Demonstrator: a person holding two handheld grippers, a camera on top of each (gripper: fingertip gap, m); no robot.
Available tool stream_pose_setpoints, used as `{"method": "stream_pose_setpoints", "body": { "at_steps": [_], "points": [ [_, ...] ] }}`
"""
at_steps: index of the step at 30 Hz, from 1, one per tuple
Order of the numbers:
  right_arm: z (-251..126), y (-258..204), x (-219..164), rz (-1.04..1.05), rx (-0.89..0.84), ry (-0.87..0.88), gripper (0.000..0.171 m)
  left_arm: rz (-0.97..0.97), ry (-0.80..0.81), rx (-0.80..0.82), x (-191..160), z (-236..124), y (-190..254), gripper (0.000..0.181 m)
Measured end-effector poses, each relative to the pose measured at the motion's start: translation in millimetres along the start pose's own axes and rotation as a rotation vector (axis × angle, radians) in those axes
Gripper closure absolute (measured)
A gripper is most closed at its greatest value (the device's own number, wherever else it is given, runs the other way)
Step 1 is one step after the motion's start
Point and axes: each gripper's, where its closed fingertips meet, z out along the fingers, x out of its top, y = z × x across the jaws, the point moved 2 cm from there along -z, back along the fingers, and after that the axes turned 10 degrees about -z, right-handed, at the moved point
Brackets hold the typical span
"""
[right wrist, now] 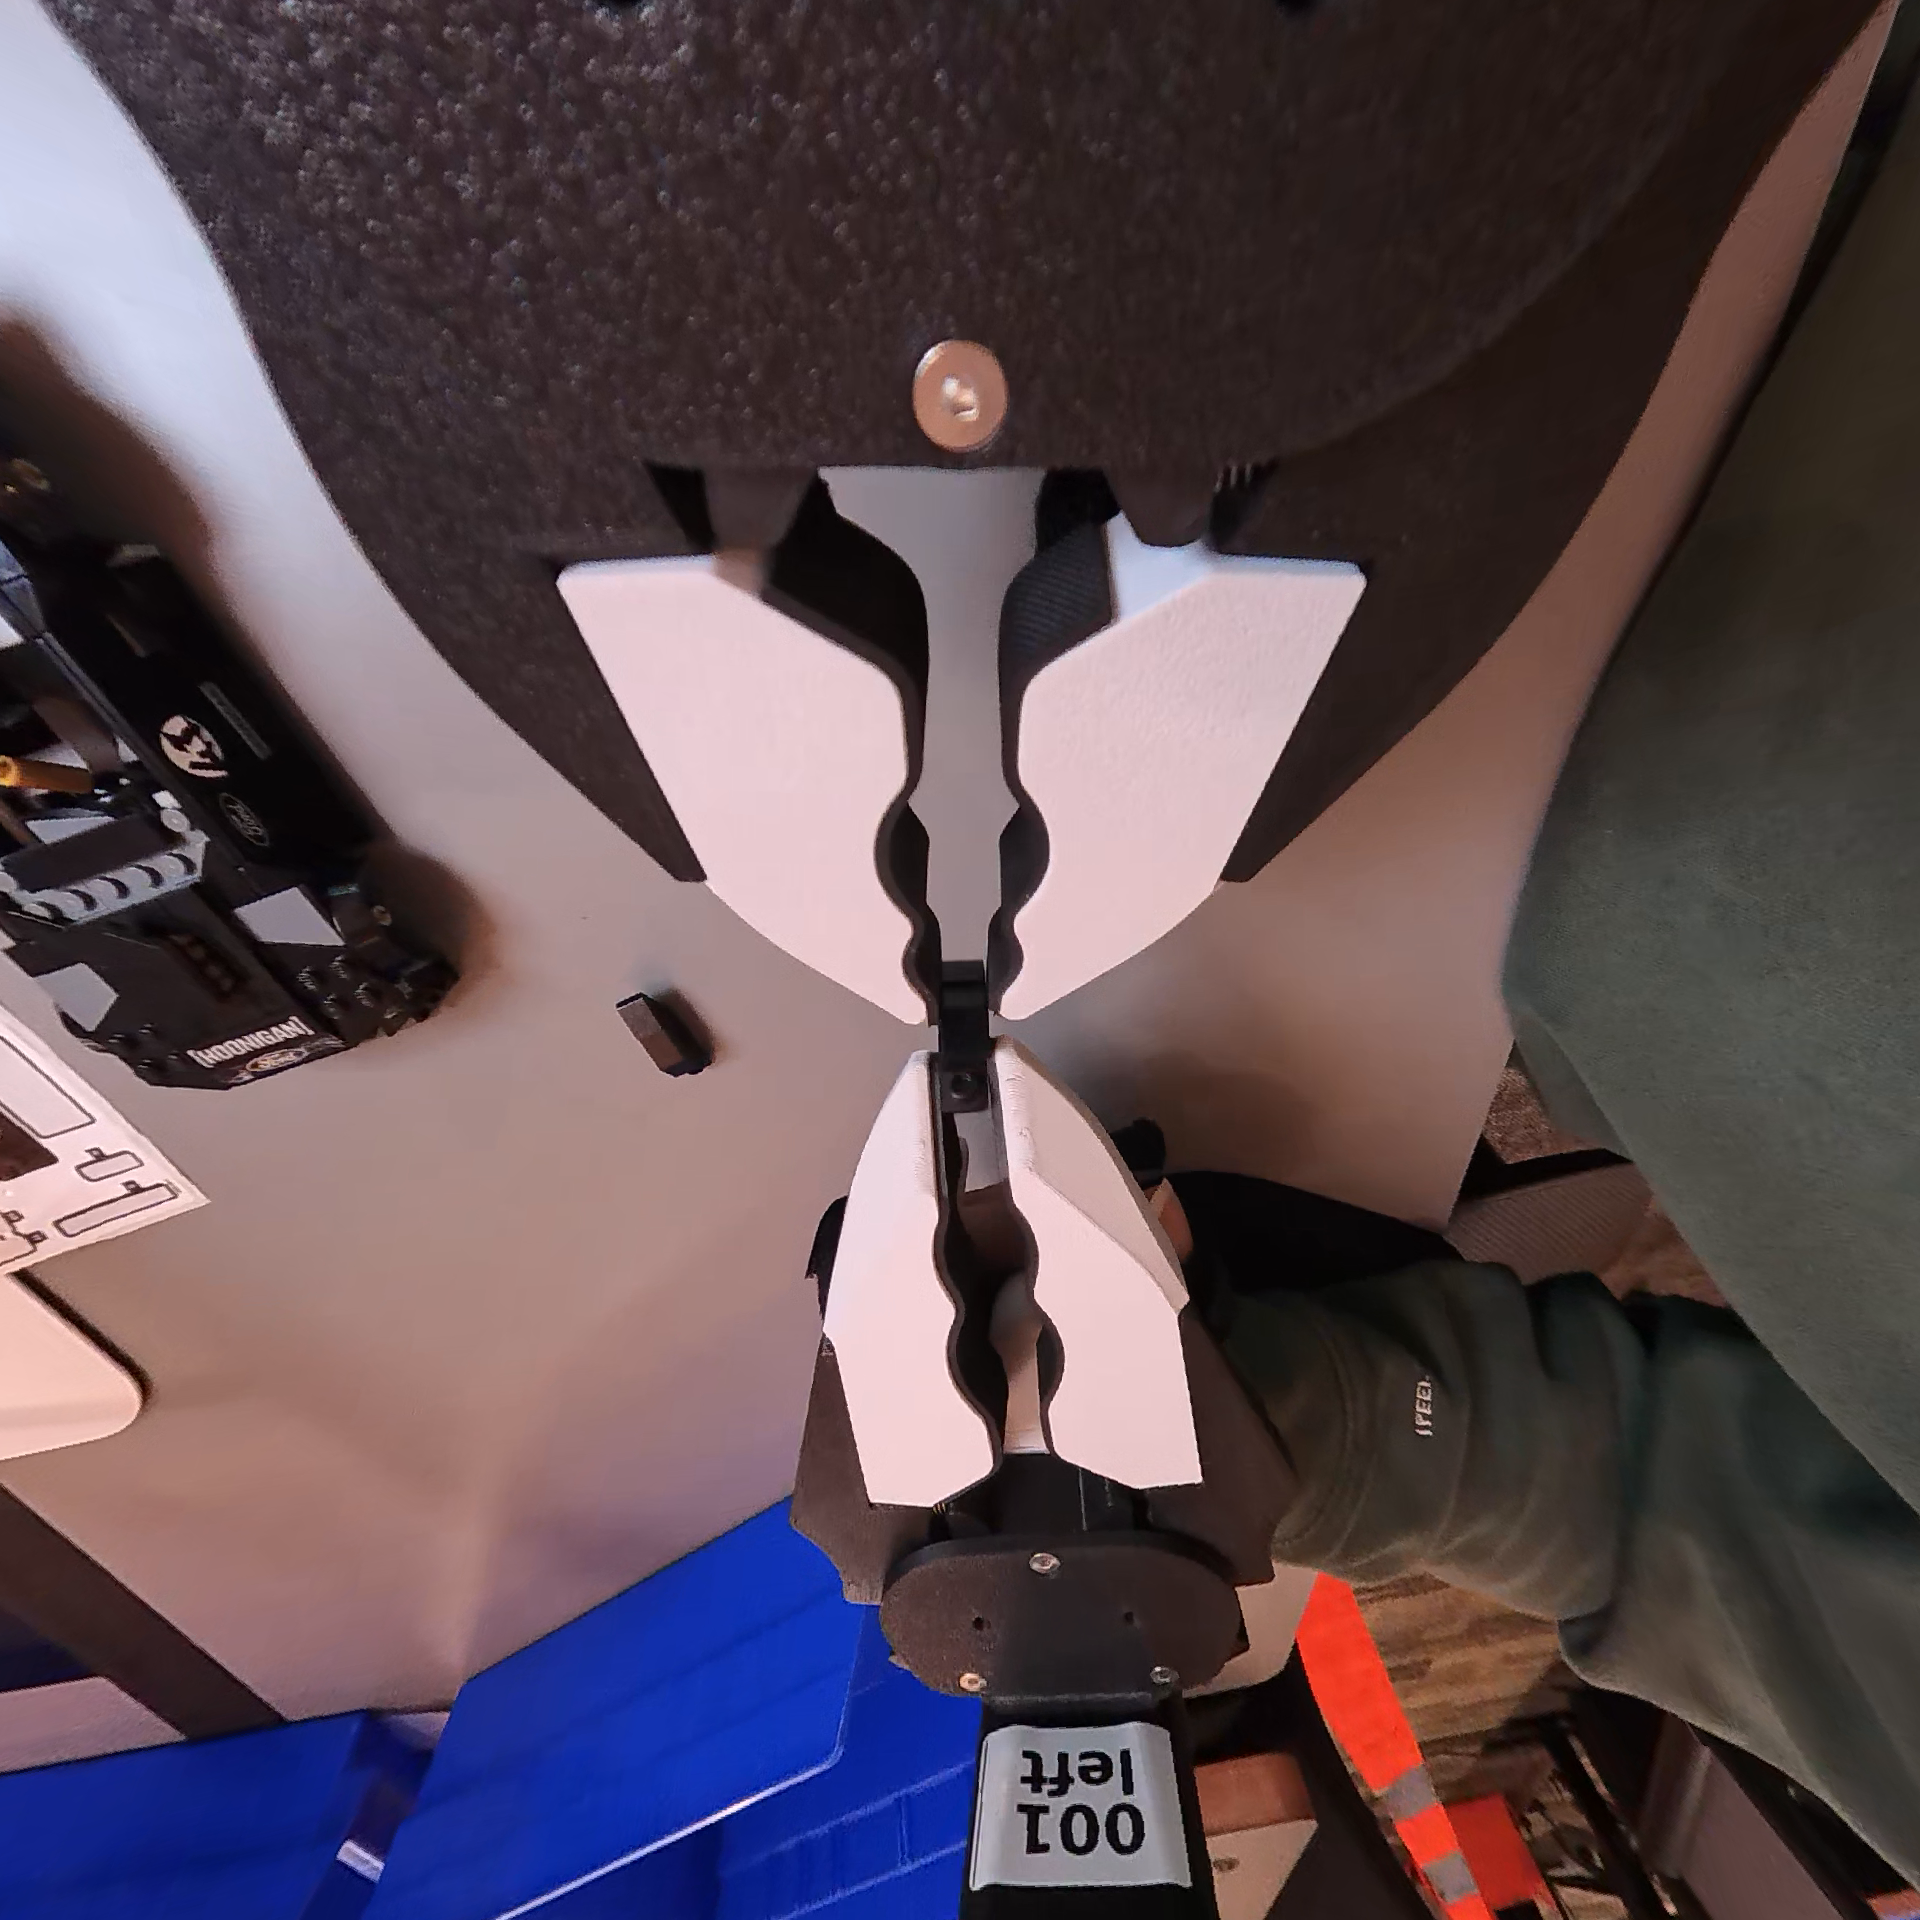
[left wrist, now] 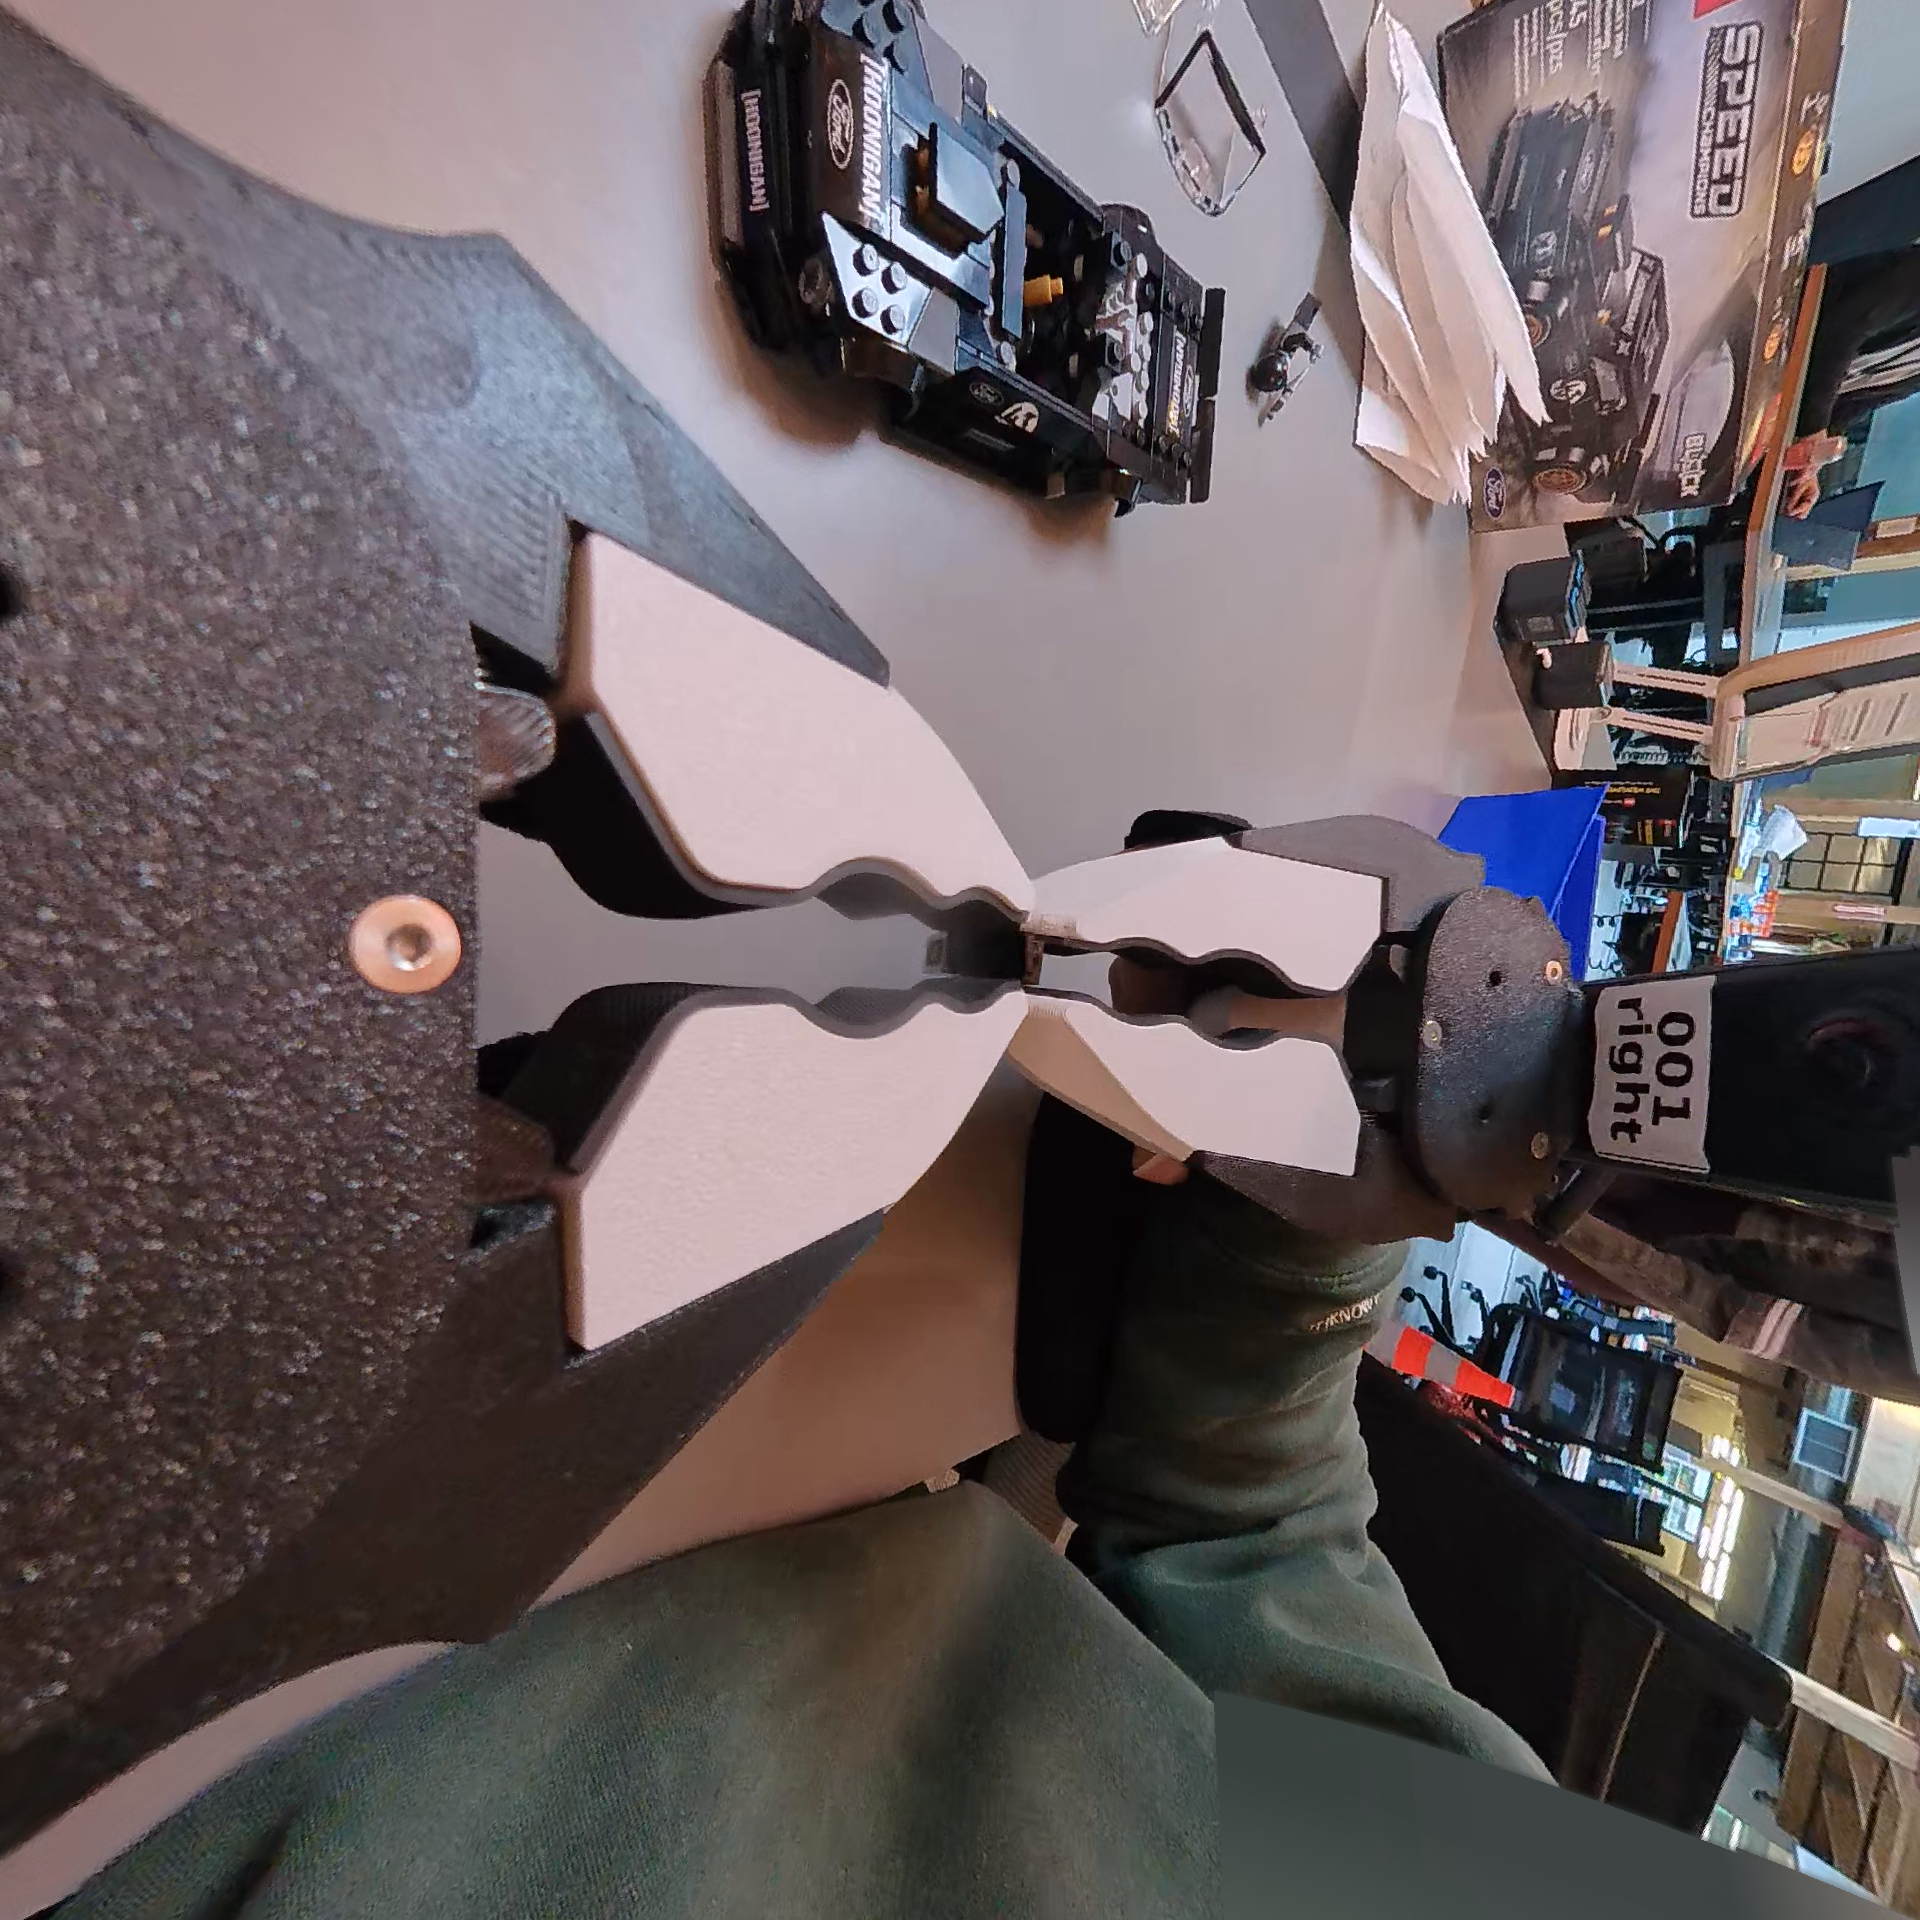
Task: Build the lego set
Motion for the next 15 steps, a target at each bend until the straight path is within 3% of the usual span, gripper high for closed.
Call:
{"method": "stream_pose_setpoints", "body": {
  "at_steps": [15],
  "points": [
    [-0.6, -4.6, 5.0, -0.012, 0.015, 0.069, 0.163, -0.037, -0.006, -0.05, 0.0, -0.8, 5.0, 0.173]
  ]
}}
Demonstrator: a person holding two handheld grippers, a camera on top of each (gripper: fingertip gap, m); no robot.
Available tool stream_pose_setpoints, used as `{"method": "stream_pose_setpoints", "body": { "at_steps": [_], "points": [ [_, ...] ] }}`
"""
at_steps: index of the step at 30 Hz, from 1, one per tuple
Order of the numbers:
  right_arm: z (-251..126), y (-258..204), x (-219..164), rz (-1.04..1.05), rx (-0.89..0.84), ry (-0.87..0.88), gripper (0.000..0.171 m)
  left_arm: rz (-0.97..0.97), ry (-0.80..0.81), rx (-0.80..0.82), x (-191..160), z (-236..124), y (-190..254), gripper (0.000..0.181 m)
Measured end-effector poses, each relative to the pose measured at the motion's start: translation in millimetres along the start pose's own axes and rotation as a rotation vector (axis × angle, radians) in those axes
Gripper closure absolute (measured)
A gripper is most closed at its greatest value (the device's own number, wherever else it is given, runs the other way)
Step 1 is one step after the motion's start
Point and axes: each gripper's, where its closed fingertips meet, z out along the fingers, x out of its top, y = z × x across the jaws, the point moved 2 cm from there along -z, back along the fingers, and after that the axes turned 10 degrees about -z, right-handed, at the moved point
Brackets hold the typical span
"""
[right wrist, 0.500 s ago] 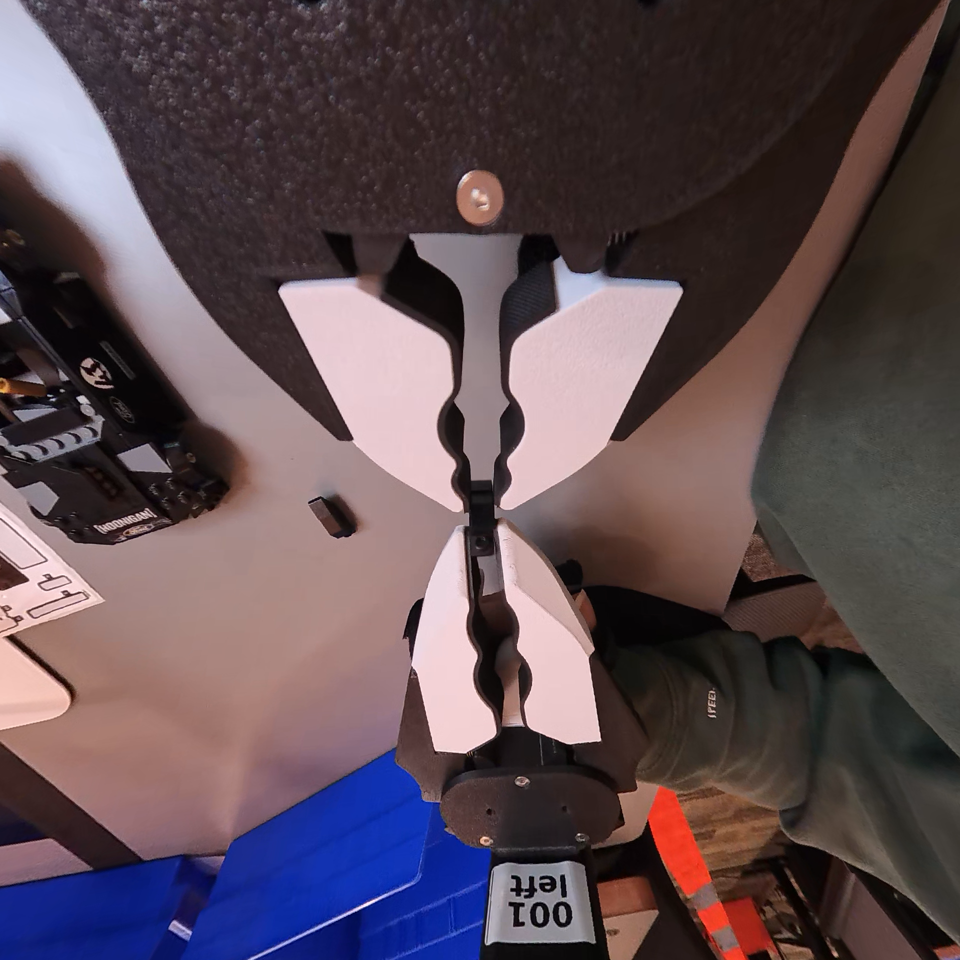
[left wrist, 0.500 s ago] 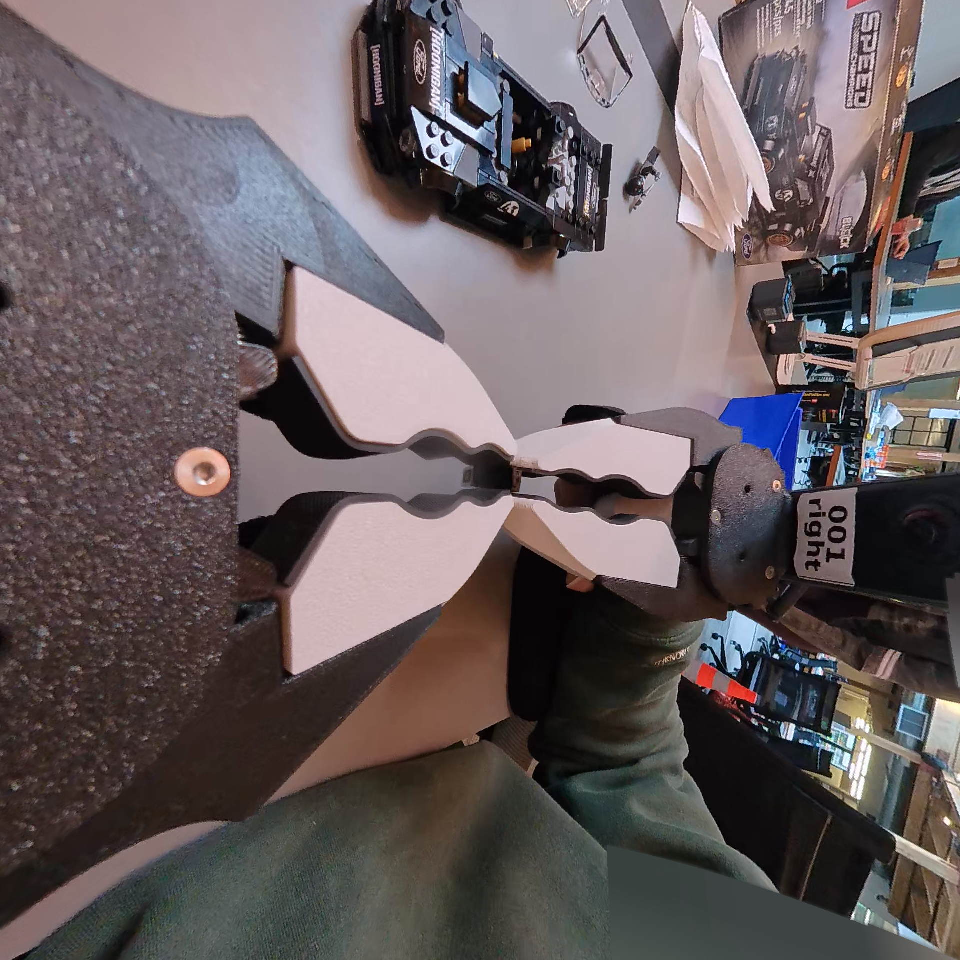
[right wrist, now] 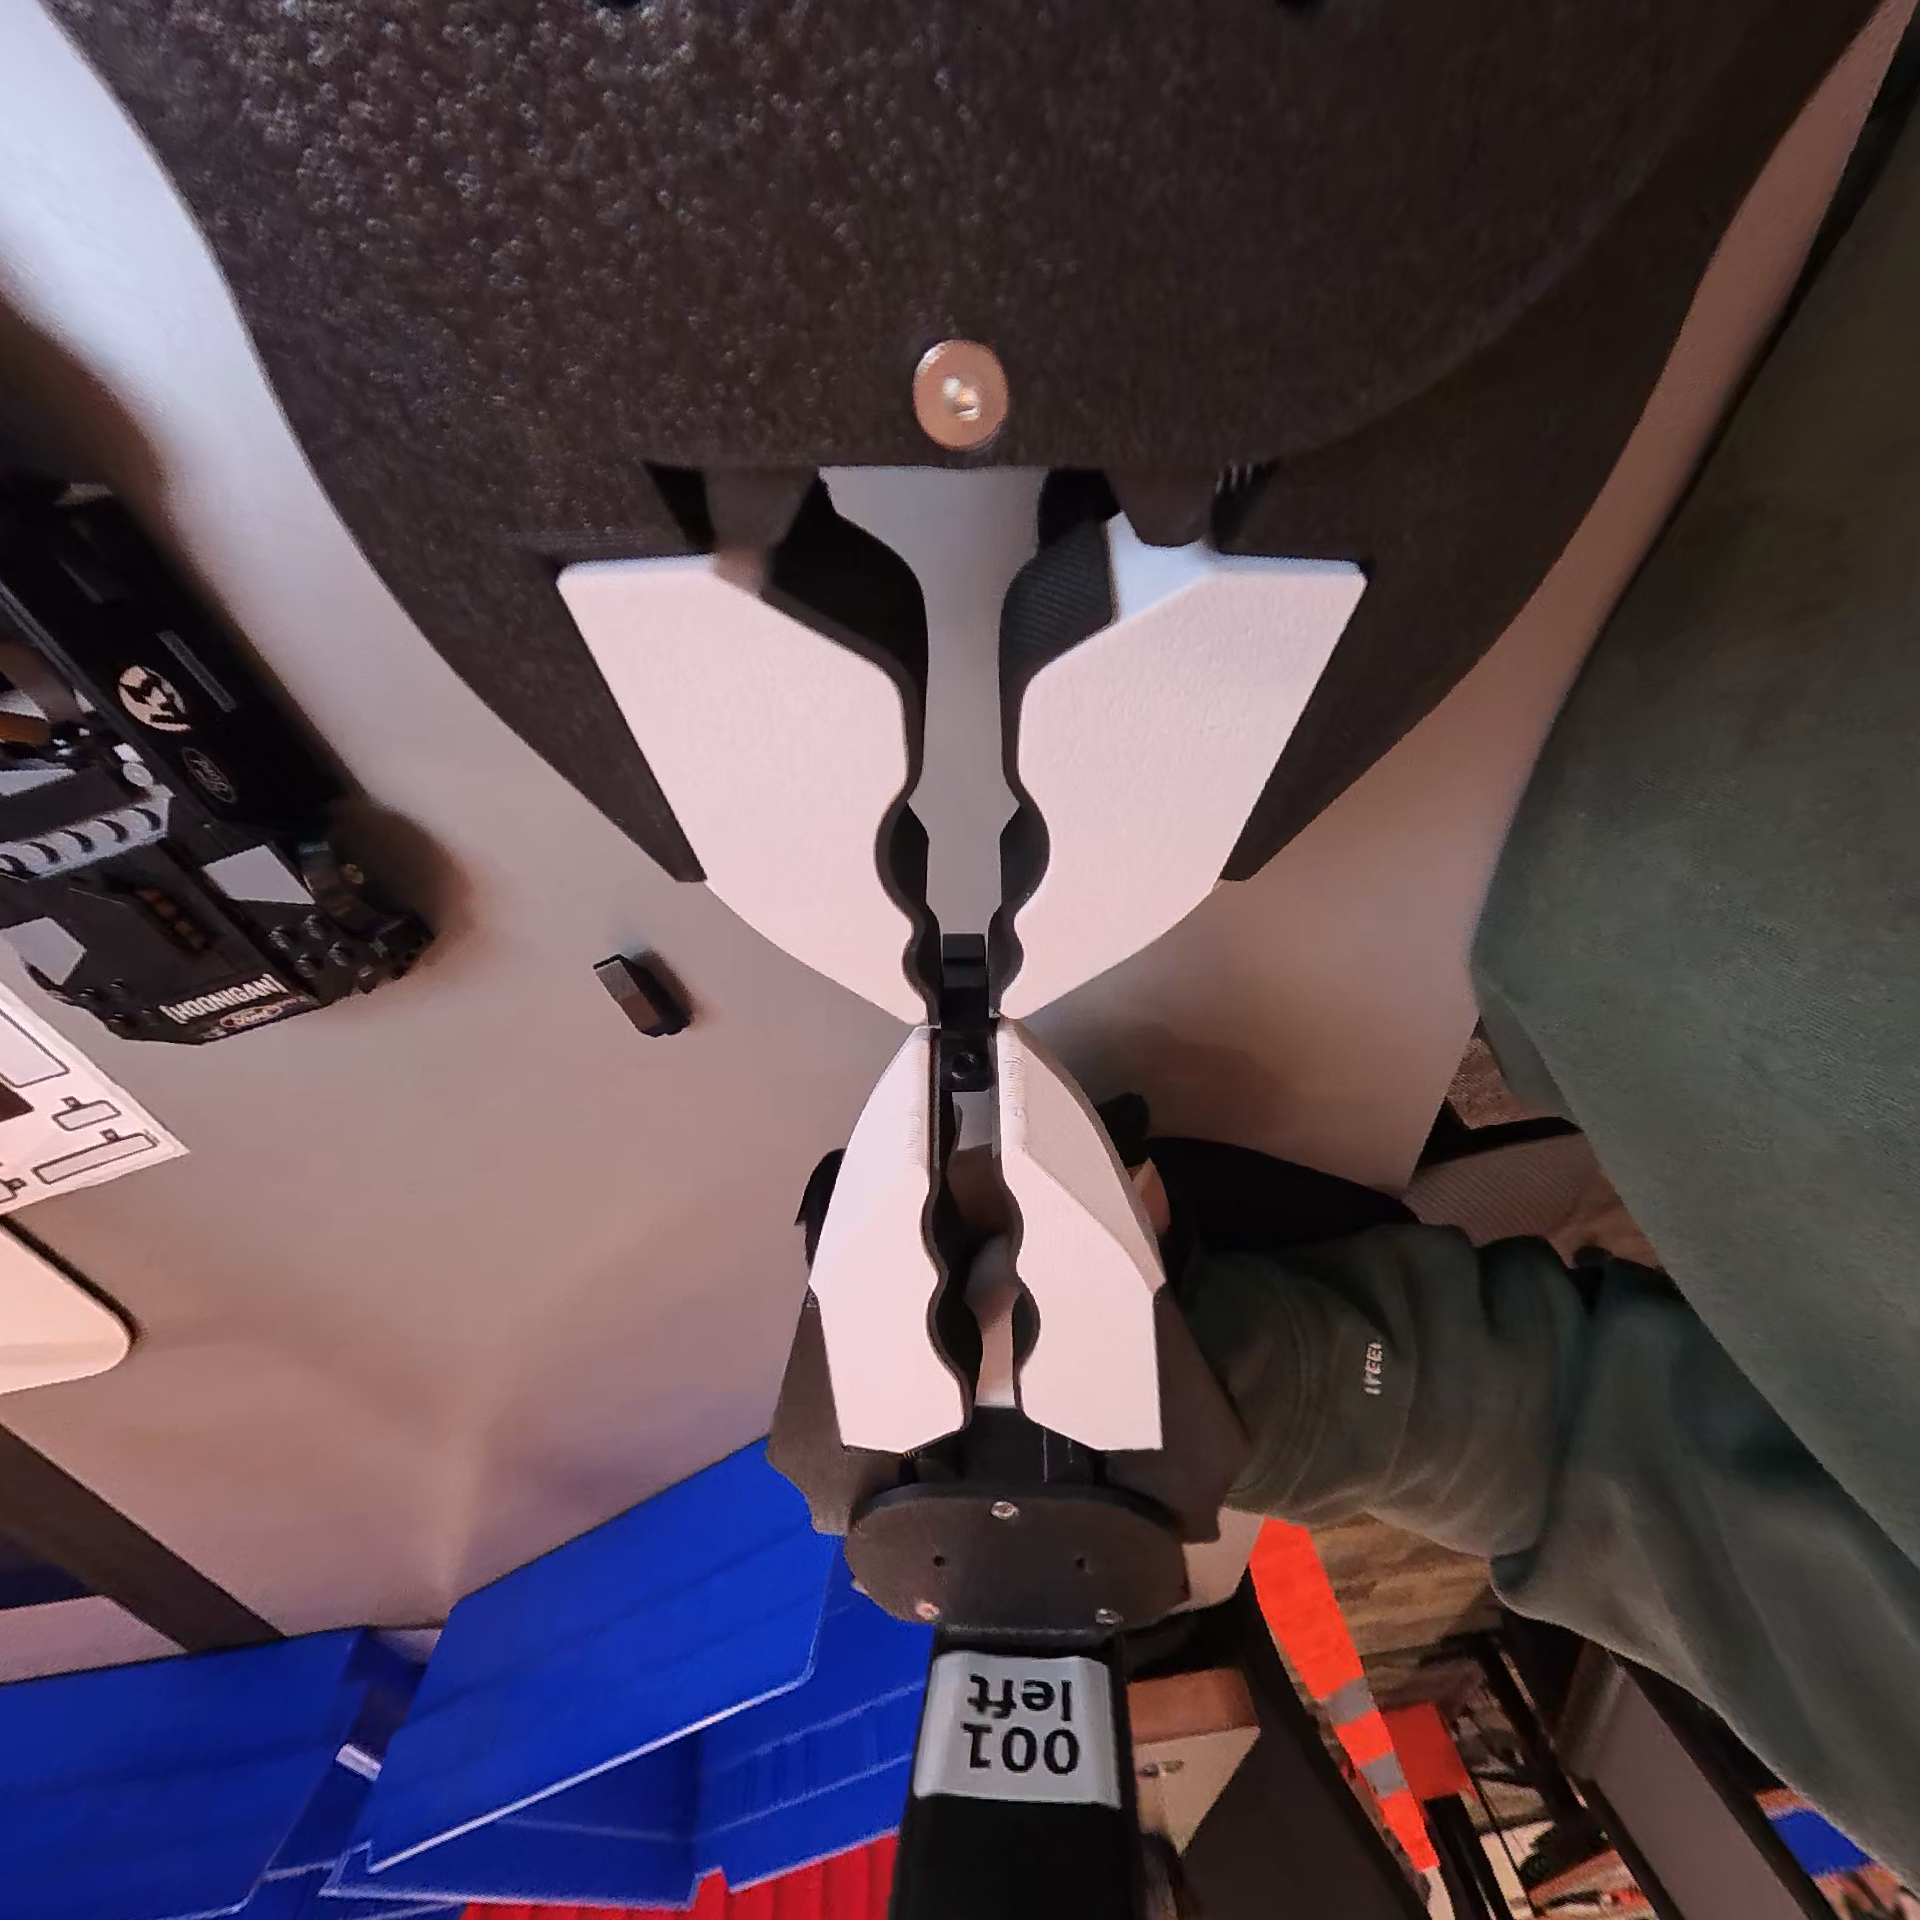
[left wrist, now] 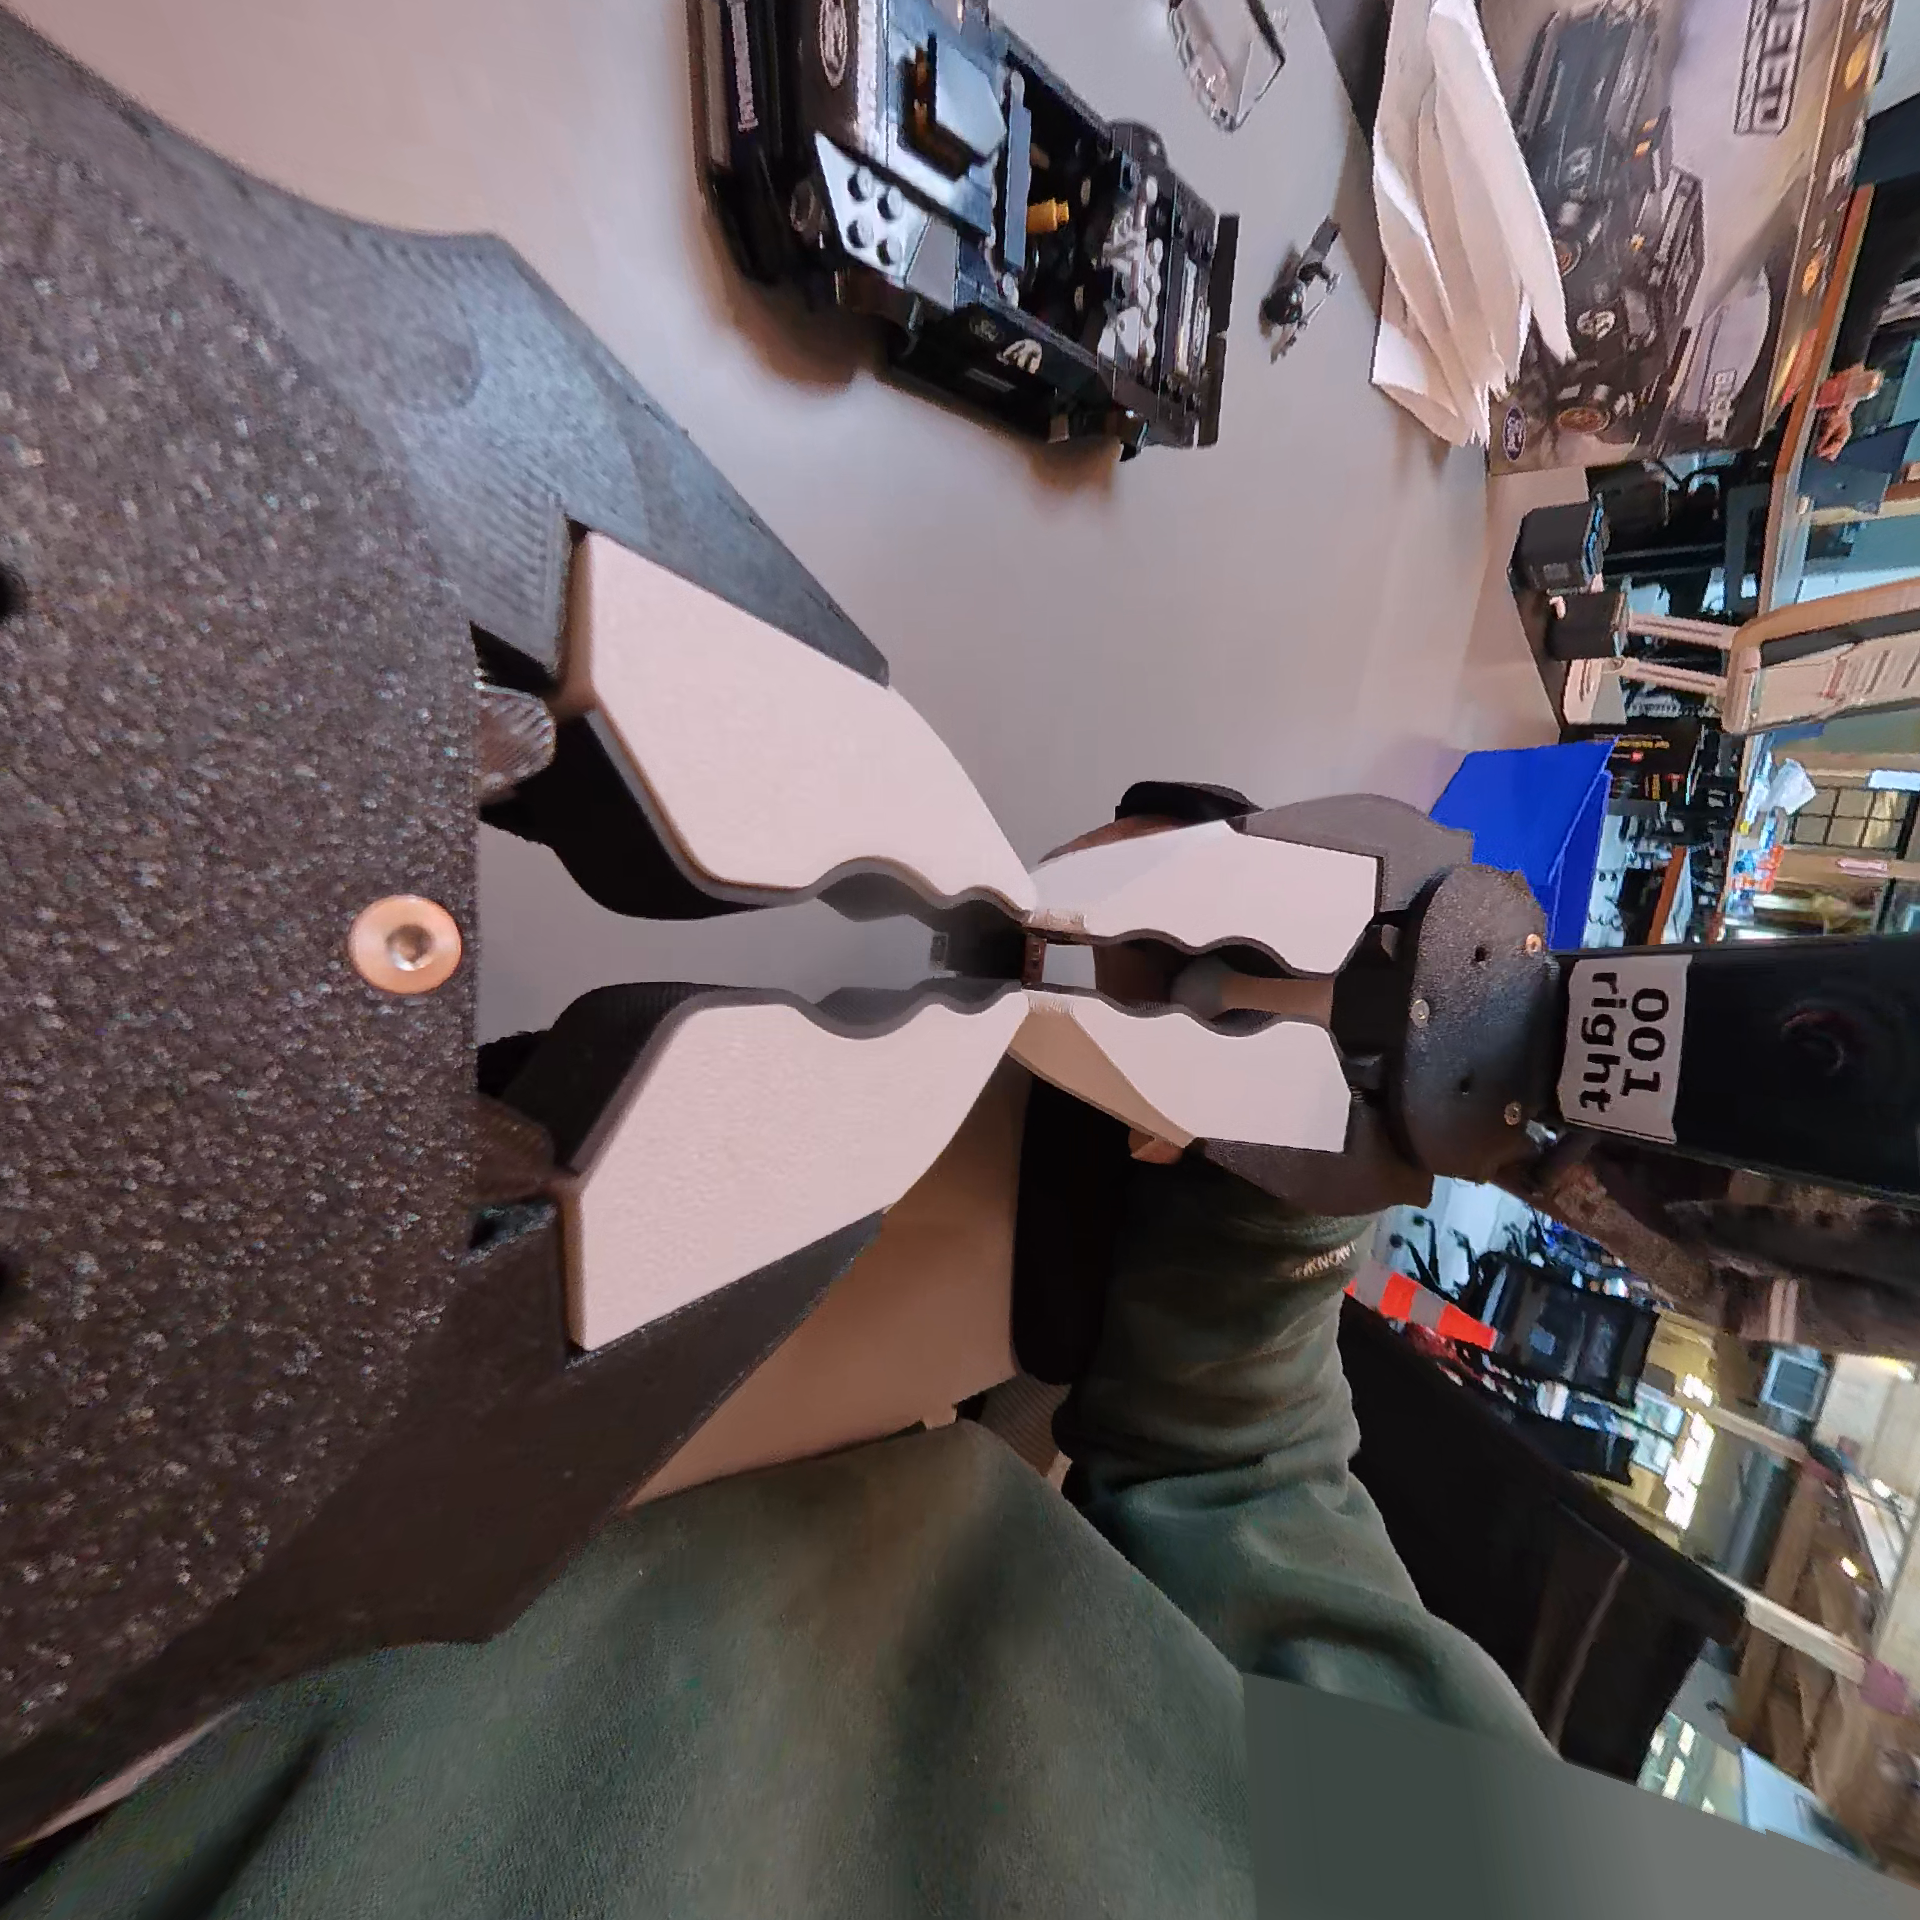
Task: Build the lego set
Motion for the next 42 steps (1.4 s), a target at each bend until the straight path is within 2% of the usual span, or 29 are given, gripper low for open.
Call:
{"method": "stream_pose_setpoints", "body": {
  "at_steps": [6, 18, 25, 34, 42],
  "points": [
    [-1, 2, 1, -0.009, -0.025, 0.011, 0.163, -0.009, 0.023, 0.009, 3, -1, -1, 0.173],
    [0, 22, 13, -0.19, -0.356, -0.014, 0.163, -0.119, 0.15, 0.069, 22, -10, -11, 0.169],
    [2, 21, 15, -0.268, -0.432, -0.034, 0.163, -0.205, 0.176, 0.074, 24, -9, -14, 0.17],
    [4, 1, 31, -0.318, -0.34, 0.112, 0.163, -0.14, 0.209, -0.095, 32, -15, 8, 0.174],
    [-8, 6, 45, 0.016, -0.2, 0.334, 0.163, -0.202, 0.29, -0.129, 40, -20, 6, 0.174]
  ]
}}
